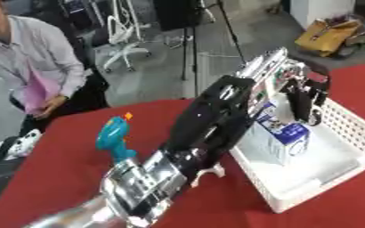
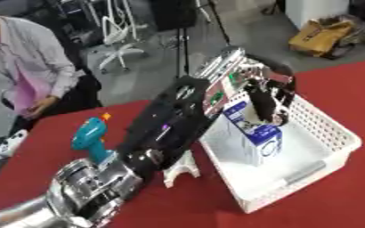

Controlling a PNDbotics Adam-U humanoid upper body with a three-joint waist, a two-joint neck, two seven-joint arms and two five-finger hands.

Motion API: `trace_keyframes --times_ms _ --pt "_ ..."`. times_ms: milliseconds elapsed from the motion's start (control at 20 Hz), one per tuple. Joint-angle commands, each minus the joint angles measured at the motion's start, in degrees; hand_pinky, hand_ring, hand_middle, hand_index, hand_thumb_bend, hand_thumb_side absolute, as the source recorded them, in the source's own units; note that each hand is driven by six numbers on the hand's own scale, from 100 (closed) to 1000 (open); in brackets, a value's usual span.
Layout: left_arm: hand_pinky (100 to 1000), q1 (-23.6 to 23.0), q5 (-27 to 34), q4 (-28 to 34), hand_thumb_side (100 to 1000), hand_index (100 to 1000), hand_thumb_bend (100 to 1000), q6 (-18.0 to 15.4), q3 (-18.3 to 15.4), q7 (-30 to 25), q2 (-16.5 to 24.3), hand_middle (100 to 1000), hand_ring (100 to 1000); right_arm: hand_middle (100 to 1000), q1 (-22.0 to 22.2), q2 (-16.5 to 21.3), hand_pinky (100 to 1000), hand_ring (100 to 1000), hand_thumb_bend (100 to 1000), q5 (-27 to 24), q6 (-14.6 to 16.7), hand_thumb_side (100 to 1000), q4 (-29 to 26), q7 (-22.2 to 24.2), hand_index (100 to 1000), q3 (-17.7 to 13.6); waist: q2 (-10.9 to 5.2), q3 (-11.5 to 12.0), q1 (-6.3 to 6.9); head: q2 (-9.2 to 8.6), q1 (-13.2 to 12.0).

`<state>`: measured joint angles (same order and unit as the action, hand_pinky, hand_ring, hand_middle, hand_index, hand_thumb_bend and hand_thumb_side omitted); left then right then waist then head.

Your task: Pick up objects on the table and place them in the box.

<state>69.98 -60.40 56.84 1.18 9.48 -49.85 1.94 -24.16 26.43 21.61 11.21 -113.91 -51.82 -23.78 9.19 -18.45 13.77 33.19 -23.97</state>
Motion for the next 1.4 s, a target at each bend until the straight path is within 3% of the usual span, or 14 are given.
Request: trace_keyframes --times_ms 50,200,250,350,400,450,500,550,600,650,950,1150,1300,1400 --pt "115 0.7 1.1 0.3 251 782 100 -0.5 -0.6 1.3 0.2 600 501 509 -0.8 0.8 739 688 100 0.0 0.3 387 -0.7 -0.1 597 0.2 -0.63 0.1 -0.82 -0.51 -0.1" --pt "125 0.7 4.0 -0.3 272 790 100 -2.7 -0.7 0.3 0.3 606 506 509 -0.8 0.9 739 688 100 0.1 0.3 387 -0.7 -0.1 597 0.2 -0.58 0.3 -0.82 -0.60 0.1" --pt "360 0.7 4.5 -0.5 664 917 100 -3.0 -0.7 0.0 0.3 734 699 509 -0.8 0.9 739 687 100 0.1 0.3 387 -0.7 -0.1 596 0.2 -0.58 0.4 -0.82 -0.57 0.2" --pt "438 0.8 6.0 -0.9 890 946 100 -3.7 -1.1 -0.3 0.4 763 769 509 -0.9 1.0 739 687 100 0.1 0.3 387 -0.7 -0.1 596 0.2 -0.56 0.5 -0.82 -0.41 0.3" --pt "449 0.9 6.7 -1.1 919 950 100 -3.8 -1.2 -0.2 0.5 771 777 509 -1.0 1.1 739 687 100 0.1 0.3 387 -0.7 -0.1 596 0.2 -0.56 0.4 -0.82 -0.34 0.2" --pt "519 0.9 7.1 -1.2 968 963 100 -3.9 -1.2 0.0 0.5 808 820 509 -1.0 1.1 739 687 100 0.1 0.3 387 -0.7 -0.1 596 0.2 -0.55 0.4 -0.82 -0.29 0.2" --pt "519 0.9 7.2 -1.3 968 963 100 -3.9 -1.3 0.2 0.6 808 820 509 -1.0 1.1 739 687 100 0.0 0.4 387 -0.7 -0.1 596 0.2 -0.54 0.4 -0.82 -0.24 0.2" --pt "682 1.0 7.1 -1.4 970 994 100 -3.9 -1.2 0.5 0.7 886 913 509 -1.0 1.1 739 687 100 0.0 0.4 387 -0.7 -0.1 596 0.2 -0.53 0.4 -0.82 -0.21 0.2" --pt "682 1.0 6.6 -1.5 970 994 100 -3.6 -1.2 1.0 0.9 886 913 509 -1.0 1.1 739 687 100 0.0 0.4 387 -0.7 -0.1 596 0.3 -0.51 0.4 -0.82 -0.17 0.2" --pt "763 1.0 6.0 -1.6 966 1000 100 -3.5 -1.2 1.4 0.9 925 948 509 -1.0 1.1 739 687 100 0.0 0.4 387 -0.7 -0.1 596 0.3 -0.51 0.4 -0.82 -0.14 0.2" --pt "781 0.9 4.0 -1.4 923 1000 100 -3.4 -1.6 6.4 1.1 934 952 509 -1.0 1.3 739 687 100 0.1 0.3 387 -0.7 -0.1 595 0.1 -0.60 0.5 -0.82 0.01 0.5" --pt "750 0.7 3.0 0.2 816 991 100 -4.2 -1.6 13.5 1.7 922 929 509 -0.8 1.7 738 687 100 0.3 0.3 387 -0.7 -0.1 594 -0.2 -0.71 0.9 -0.82 0.39 1.2" --pt "706 -1.1 7.0 8.2 702 982 100 -7.3 -1.9 21.8 4.3 916 907 511 0.3 2.8 739 687 100 1.0 0.3 387 -0.7 -0.1 597 -1.3 -1.23 3.1 -0.97 1.20 4.5" --pt "701 -4.3 11.2 18.2 709 982 100 -8.2 -2.4 29.0 7.5 910 895 513 1.7 3.5 739 686 100 1.6 0.1 387 -0.7 -0.1 599 -2.4 -1.72 5.3 -1.45 1.75 7.8"
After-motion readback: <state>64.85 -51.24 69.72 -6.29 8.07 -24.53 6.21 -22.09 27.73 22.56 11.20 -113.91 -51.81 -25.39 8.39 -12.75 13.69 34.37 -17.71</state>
